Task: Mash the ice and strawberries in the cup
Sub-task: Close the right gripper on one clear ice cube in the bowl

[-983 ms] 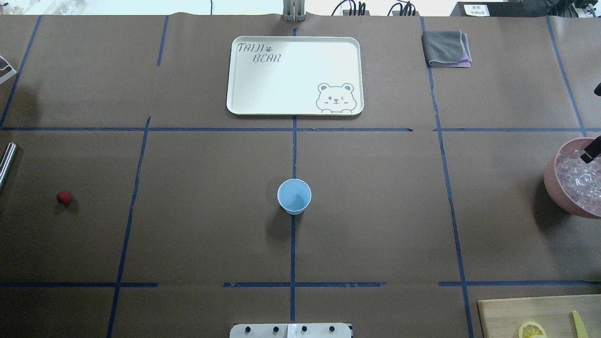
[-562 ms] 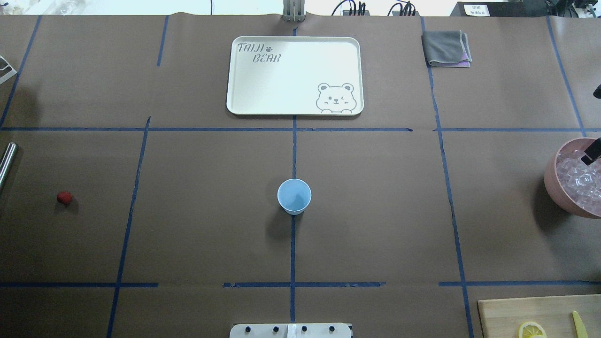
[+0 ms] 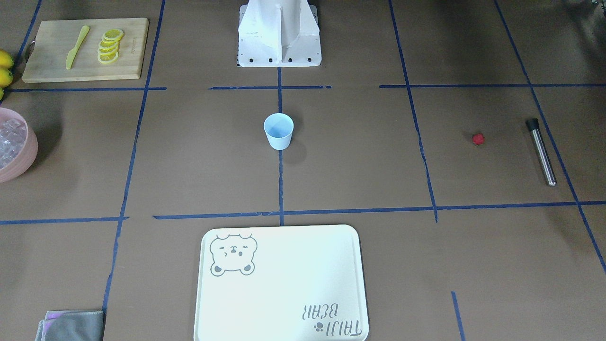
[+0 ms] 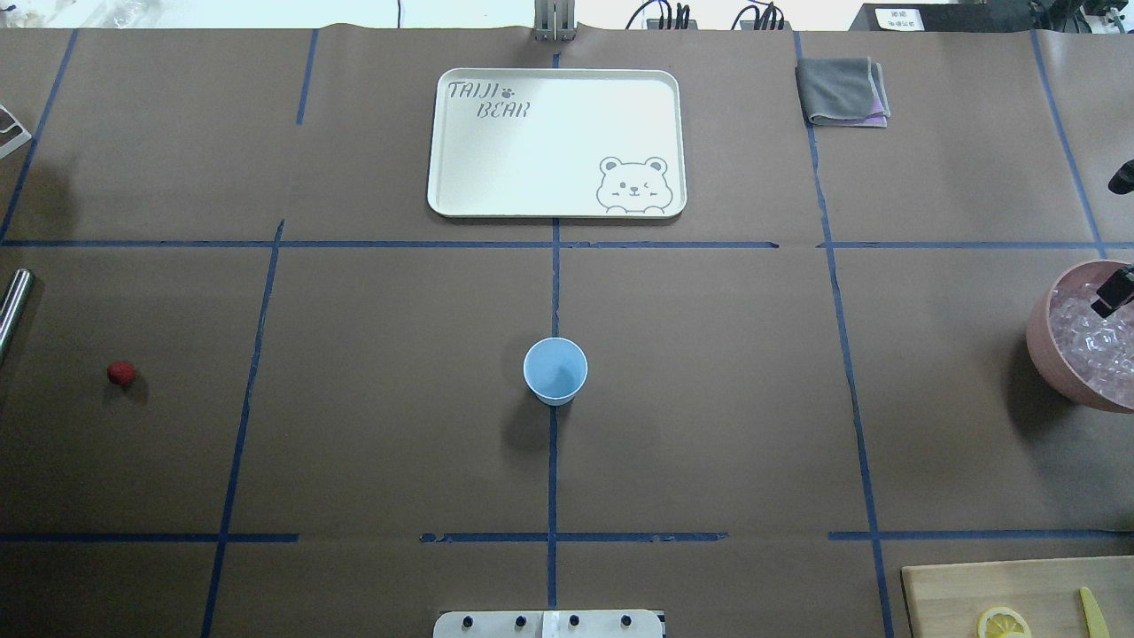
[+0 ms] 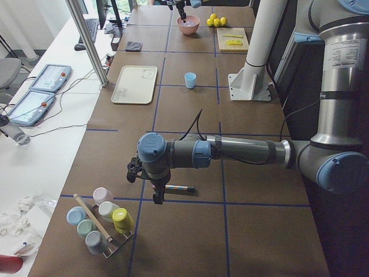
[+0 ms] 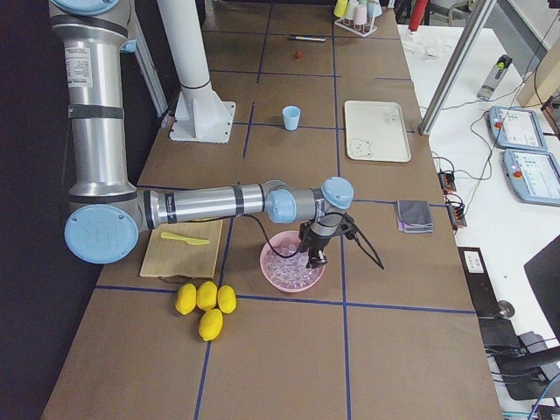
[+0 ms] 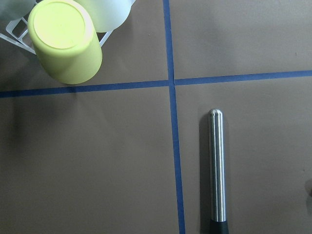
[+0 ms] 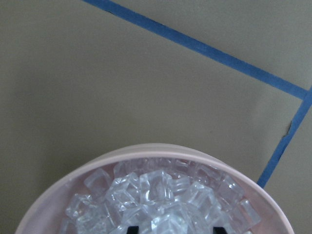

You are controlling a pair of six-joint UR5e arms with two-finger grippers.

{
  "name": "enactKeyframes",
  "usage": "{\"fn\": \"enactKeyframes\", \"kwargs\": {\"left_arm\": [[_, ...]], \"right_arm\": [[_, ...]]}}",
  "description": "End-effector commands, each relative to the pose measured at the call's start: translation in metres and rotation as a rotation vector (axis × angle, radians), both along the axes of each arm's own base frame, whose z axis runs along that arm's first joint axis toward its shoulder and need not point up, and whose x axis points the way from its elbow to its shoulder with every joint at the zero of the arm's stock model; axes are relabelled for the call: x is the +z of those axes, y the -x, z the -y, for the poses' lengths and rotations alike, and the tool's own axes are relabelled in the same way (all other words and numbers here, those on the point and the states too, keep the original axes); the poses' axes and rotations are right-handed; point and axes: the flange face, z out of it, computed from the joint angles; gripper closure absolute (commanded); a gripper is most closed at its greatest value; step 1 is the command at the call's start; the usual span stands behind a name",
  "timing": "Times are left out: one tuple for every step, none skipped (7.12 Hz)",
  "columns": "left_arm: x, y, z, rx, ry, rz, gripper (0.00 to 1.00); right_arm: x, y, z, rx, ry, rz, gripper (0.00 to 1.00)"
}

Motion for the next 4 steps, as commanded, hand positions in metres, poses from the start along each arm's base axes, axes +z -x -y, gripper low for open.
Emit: {"fn": "enactKeyframes", "kwargs": {"left_arm": [[-0.0001, 0.0, 0.0, 0.001, -0.001, 0.0, 0.0], [-0.0024, 0.0, 0.0002, 0.0, -0.005, 0.0, 0.0], [-0.0032, 0.0, -0.0004, 0.0, -0.006, 0.0, 0.0], [-0.0039, 0.0007, -0.0004, -0.002, -0.008, 0.0, 0.0]], "right_arm": [[0.0023, 0.0018, -0.0011, -0.004, 0.004, -0.002, 0.41], [0.0032, 0.0015, -0.0019, -0.004, 0.007, -0.003, 0.41], [0.0048, 0.0011, -0.0025, -0.004, 0.009, -0.006, 0.41], [0.0063, 0.0009, -0.0031, -0.005, 0.007, -0.016, 0.41]]}}
